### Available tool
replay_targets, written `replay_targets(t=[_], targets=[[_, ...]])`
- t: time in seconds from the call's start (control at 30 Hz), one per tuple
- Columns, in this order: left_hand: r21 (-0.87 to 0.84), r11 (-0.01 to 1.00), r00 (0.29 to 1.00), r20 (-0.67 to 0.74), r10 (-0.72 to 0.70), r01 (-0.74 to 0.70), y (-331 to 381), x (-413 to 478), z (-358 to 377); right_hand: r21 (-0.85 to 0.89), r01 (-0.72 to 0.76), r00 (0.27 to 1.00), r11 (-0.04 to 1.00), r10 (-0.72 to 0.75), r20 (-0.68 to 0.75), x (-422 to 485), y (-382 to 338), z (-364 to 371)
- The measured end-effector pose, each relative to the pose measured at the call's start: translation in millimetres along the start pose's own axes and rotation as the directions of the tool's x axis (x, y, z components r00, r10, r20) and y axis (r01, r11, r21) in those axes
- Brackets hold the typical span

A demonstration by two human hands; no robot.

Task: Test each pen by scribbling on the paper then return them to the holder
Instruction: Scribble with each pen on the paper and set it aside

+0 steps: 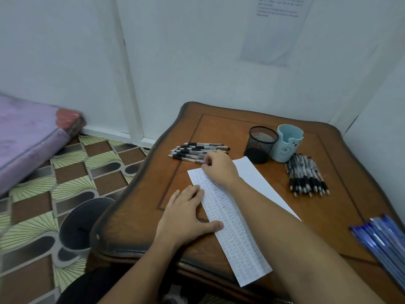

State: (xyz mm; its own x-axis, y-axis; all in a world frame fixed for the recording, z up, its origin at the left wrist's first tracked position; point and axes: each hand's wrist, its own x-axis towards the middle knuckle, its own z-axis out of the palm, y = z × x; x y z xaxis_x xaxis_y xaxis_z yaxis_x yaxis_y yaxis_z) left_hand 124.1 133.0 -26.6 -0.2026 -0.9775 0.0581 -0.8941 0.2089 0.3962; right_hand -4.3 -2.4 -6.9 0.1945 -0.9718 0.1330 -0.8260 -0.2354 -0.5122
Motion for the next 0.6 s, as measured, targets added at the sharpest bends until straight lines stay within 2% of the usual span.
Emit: replay_targets(t=[0.07,0.17,0.27,0.3,0.37,0.43,0.47,0.53,0.6], targets=[[0.002,1.000,1.000,0.002,0.003,-0.003,-0.6,0.1,0.1,-0.027,-0.012,1.000,1.000,0.012,0.025,1.8,0.2,-1.8],[0.004,1.000,1.000,-0.002,0.004,-0.004,-0.6,-0.5,-0.7,0.045,0.008,0.999,0.999,-0.010,0.050,-0.2,2.6,-9.6],[0.005,1.000,1.000,0.001,0.005,-0.005,-1.4,-1.2,-0.5,0.304,-0.052,0.998,0.951,0.043,0.036,-10.4,8.0,-28.7],[0.003,1.000,1.000,0.007,0.003,-0.003,-1.9,-1.4,-0.5,0.451,-0.095,0.995,0.887,0.090,0.033,-16.1,9.3,-38.9],[0.002,1.000,1.000,0.018,-0.002,0.002,-3.5,-1.4,-0.6,0.754,-0.168,0.980,0.635,0.190,0.058,-30.0,13.6,-60.5],[0.008,1.000,1.000,0.026,-0.004,0.004,-4.7,-0.2,-0.2,0.928,-0.159,0.967,0.338,0.243,0.077,-47.2,18.9,-81.8],[0.011,1.000,1.000,0.029,-0.005,0.004,-4.7,0.3,0.2,0.964,-0.138,0.963,0.227,0.259,0.077,-56.6,21.8,-90.4],[0.014,1.000,0.999,0.035,-0.006,0.005,-3.8,0.1,0.6,0.992,-0.095,0.956,0.087,0.285,0.067,-75.2,27.1,-101.7],[0.007,1.000,0.999,0.034,-0.011,0.010,-3.4,0.0,0.4,0.992,-0.096,0.951,0.080,0.302,0.068,-91.0,32.7,-106.3]])
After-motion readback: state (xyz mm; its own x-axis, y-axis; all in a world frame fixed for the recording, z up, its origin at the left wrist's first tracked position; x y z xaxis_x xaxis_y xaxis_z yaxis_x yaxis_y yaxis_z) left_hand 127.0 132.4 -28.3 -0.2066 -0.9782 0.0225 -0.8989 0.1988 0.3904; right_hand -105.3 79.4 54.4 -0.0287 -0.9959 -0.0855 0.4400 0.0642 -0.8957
